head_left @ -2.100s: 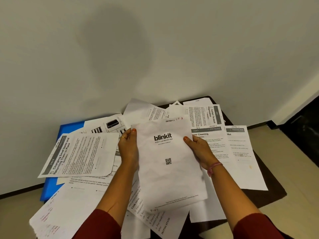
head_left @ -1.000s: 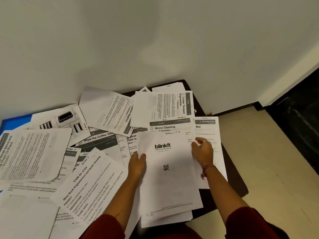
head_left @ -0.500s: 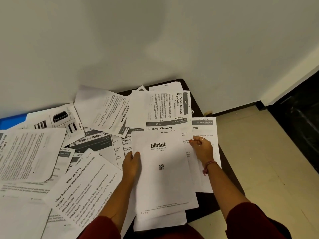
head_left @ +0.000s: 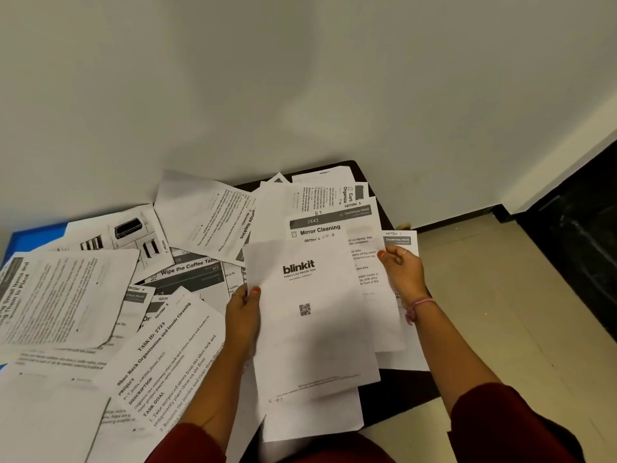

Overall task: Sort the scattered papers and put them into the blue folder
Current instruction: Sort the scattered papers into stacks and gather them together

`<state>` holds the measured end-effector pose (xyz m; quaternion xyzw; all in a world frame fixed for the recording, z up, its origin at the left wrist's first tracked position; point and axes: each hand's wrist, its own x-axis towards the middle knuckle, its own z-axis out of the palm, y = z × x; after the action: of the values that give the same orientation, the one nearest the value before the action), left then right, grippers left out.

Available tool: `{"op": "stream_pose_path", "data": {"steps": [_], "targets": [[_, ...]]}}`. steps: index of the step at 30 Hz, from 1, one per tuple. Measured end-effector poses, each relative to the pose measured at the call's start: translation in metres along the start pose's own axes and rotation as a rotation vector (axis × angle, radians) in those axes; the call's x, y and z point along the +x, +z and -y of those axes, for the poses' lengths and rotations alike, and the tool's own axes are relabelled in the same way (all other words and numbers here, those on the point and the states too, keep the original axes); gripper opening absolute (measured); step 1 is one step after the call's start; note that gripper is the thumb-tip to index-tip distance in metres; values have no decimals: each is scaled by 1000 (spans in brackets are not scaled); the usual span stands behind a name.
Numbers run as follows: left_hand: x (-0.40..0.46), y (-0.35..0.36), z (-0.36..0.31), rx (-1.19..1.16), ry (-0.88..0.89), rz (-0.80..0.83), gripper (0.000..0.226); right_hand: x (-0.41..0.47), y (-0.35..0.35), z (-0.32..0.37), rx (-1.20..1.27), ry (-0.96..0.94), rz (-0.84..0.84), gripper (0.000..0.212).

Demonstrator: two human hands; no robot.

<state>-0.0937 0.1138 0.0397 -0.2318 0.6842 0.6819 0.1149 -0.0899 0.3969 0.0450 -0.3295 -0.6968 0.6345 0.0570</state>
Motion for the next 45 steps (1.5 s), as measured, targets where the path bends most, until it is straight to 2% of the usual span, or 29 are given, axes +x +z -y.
{"op": "stream_pose_path", "data": {"steps": [4,9,14,18,24,28,33,45], "targets": [[4,-16,-8,-76,-39,26,18,-4,8,22,27,6,59,13],[2,-38,-16,-113,-16,28,20,-20,37,36,52,75,168,27],[-3,-71,-22,-169,18,-52,14,-51,75,40,110,66,233,23],[-6,-101,-24,-218,31,-128,19,-71,107,31,117,69,289,29],[-10,-149,-26,-297,36,-192,24,-107,150,28,112,120,409,16],[-12,-173,-27,-346,32,-237,15,-121,173,25,96,129,450,16],[-10,-201,-25,-325,25,-239,25,-137,196,23,75,132,495,18],[-13,-239,-19,-352,13,-215,19,-164,227,17,66,140,561,20]]}}
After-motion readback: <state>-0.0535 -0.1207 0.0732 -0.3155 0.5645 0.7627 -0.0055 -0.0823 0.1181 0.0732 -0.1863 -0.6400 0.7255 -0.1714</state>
